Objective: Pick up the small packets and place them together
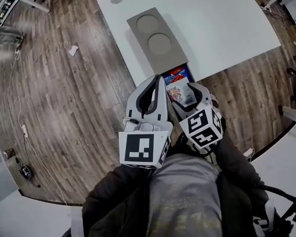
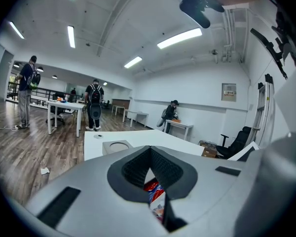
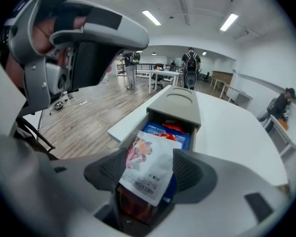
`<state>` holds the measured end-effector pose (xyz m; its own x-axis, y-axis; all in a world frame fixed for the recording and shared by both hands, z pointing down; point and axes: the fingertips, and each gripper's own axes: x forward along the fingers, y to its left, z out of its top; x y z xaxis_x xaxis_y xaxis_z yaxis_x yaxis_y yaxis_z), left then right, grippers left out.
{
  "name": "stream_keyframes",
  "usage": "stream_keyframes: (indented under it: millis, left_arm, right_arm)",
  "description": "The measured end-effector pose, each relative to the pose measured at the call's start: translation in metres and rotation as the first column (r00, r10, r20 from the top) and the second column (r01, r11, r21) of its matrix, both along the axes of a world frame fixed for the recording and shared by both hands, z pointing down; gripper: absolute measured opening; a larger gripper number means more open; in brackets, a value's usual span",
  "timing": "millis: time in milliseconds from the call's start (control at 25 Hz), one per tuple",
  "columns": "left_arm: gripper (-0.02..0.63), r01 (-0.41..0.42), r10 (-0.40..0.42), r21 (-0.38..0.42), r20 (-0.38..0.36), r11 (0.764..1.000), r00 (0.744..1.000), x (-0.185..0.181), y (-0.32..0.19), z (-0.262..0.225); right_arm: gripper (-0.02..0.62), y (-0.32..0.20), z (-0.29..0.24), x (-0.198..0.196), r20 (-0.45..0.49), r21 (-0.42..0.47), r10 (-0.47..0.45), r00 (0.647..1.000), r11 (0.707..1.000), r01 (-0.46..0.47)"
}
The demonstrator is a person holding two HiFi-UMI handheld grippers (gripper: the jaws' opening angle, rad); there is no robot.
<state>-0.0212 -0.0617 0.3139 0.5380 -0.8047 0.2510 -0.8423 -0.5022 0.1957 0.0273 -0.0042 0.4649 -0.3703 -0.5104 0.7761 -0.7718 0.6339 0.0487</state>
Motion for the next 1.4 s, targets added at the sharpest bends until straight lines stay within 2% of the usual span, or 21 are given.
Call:
stream_keyframes:
  millis: [360, 440, 520, 640, 920, 1160, 1400]
  left_arm:
    - [0.002, -0.002, 0.002, -0.028, -0.003, 1.000, 1.000, -0.005, -0.009, 0.011]
    - [0.000, -0.003, 0.003, -0.029, -0.004, 1.000, 1.000, -0.005, -0.011, 0.013]
    - [0.002, -0.005, 0.005, -0.027, -0.003, 1.000, 1.000, -0.004, -0.012, 0.013]
    - [0.000, -0.007, 0.007, -0.016, -0.003, 1.000, 1.000, -0.002, -0.007, 0.010]
    - [0.001, -0.003, 0.003, 0.035, 0.004, 0.999, 1.000, 0.000, 0.012, -0.007]
    - [0.002, 0.003, -0.003, 0.024, 0.003, 1.000, 1.000, 0.002, 0.039, -0.012]
    - [0.001, 0.028, -0.026, 0.070, -0.018, 0.997, 0.999, -0.012, 0.015, -0.023]
  right_arm:
    - [0.274, -0.003, 0.017, 0.002, -0.122, -0.083, -0.027, 0.992, 0.996, 0.017]
    - [0.226, -0.005, 0.015, 0.005, -0.125, -0.075, -0.017, 0.992, 0.997, 0.008]
    - [0.142, -0.009, 0.012, 0.008, -0.117, -0.052, -0.001, 0.993, 0.999, -0.006]
    - [0.072, -0.007, 0.004, 0.007, -0.093, -0.017, 0.017, 0.996, 1.000, -0.018]
    - [0.061, -0.006, -0.034, 0.011, -0.025, 0.113, 0.050, 0.998, 0.992, -0.047]
    - [0.061, 0.011, -0.051, 0.011, 0.008, 0.136, 0.053, 0.999, 0.989, -0.053]
    - [0.061, -0.027, -0.076, 0.001, 0.027, 0.212, 0.046, 0.999, 0.976, -0.051]
